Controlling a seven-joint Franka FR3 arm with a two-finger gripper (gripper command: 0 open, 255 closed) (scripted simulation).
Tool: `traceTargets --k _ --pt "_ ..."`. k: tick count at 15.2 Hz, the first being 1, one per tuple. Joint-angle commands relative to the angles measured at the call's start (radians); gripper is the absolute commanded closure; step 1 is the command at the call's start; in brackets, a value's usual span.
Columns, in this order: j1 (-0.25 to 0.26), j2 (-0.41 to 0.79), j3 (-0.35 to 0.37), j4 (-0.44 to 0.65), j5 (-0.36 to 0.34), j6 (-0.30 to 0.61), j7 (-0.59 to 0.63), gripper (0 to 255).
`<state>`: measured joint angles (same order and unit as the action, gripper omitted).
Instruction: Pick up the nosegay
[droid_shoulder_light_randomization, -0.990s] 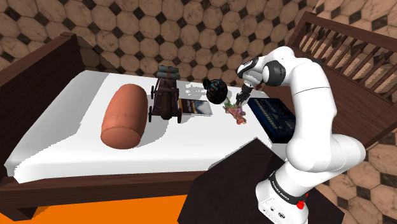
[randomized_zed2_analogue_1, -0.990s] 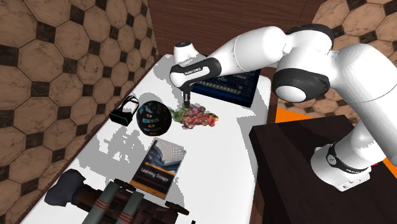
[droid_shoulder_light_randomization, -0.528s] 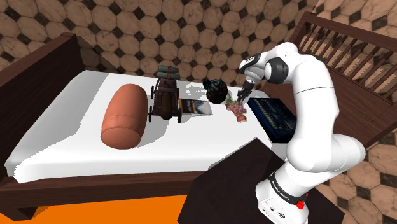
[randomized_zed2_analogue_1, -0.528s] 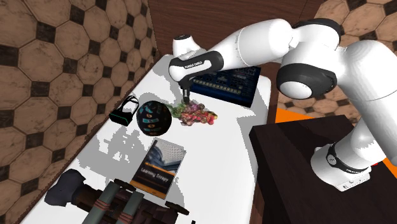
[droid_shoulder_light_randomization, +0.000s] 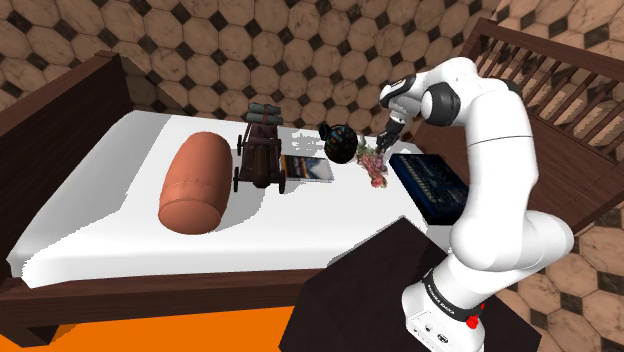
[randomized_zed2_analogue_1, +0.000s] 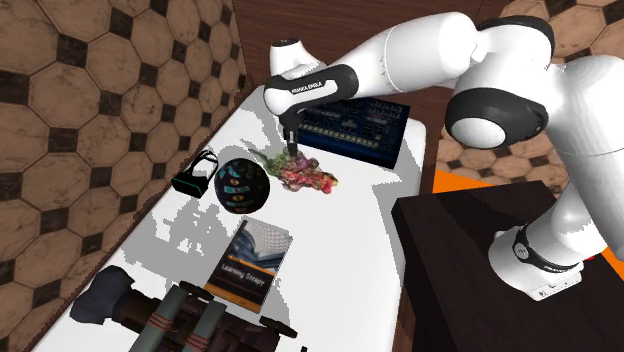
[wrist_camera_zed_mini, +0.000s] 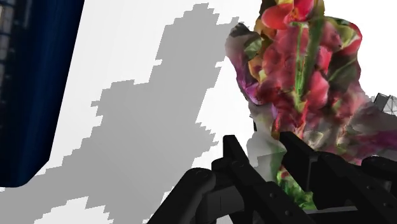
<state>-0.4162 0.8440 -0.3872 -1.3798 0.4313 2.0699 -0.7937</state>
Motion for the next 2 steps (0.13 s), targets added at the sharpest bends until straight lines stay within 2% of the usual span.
traceTargets --k 1,2 --pt "0.0 -0.009 -0.003 0.005 -0.004 -0.013 0.002 255" --pt "0.0 -0.009 -0.003 0.005 -0.004 -0.013 0.002 255"
